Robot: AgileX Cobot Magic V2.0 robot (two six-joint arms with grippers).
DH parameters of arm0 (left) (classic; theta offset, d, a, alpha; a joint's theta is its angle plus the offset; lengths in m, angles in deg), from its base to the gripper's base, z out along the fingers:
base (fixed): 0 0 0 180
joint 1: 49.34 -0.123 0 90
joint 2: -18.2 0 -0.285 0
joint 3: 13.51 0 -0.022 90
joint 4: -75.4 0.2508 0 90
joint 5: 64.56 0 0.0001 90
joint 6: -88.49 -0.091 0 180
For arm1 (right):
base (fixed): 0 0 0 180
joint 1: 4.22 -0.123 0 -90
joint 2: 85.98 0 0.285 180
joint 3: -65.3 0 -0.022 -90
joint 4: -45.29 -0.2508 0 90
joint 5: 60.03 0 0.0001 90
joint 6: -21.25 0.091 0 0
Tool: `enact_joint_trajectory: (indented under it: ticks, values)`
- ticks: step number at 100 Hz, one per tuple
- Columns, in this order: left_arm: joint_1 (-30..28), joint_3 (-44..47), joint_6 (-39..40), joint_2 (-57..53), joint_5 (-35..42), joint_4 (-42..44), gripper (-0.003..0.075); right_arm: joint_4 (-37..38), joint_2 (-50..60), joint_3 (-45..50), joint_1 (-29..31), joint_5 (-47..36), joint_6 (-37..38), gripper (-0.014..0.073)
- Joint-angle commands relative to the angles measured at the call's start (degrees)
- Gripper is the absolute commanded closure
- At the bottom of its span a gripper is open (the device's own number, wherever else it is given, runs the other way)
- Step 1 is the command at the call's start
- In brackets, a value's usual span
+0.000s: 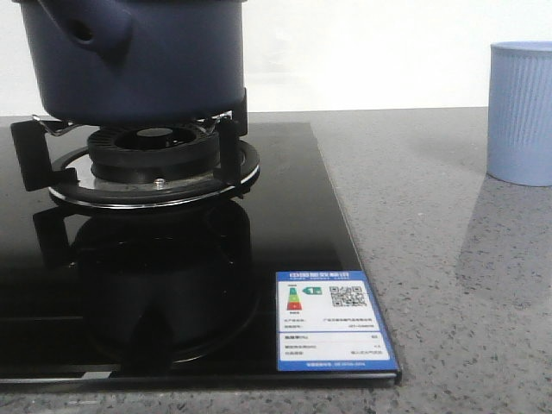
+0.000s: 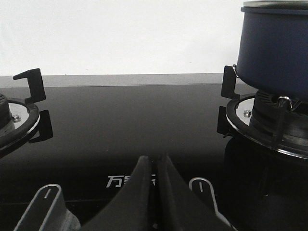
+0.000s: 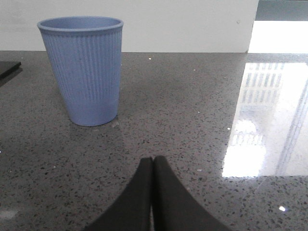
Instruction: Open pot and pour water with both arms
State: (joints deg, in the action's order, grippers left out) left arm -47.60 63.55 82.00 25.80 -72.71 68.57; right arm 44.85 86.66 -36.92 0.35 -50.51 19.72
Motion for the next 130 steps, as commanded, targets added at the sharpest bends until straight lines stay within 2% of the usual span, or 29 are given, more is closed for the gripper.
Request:
enact_joint_trajectory:
  ticks: [1,115,130]
  values:
    - [-0.17,0.93,0.52,-1.44,4.30,-0.53,0.0736,0.45,1.30,0.94,0.12,-4.62,-0.32,0.0657]
    - [-0.17,0.93,0.52,-1.44,4.30,-0.53,0.0736,0.45,1.30,0.94,0.12,-4.62,-0.32,0.0657]
    - [-0.17,0.93,0.52,-1.44,4.44,-0.53,0.0736,0.45,1.30,0.94,0.12,-6.52,-0.32,0.0657]
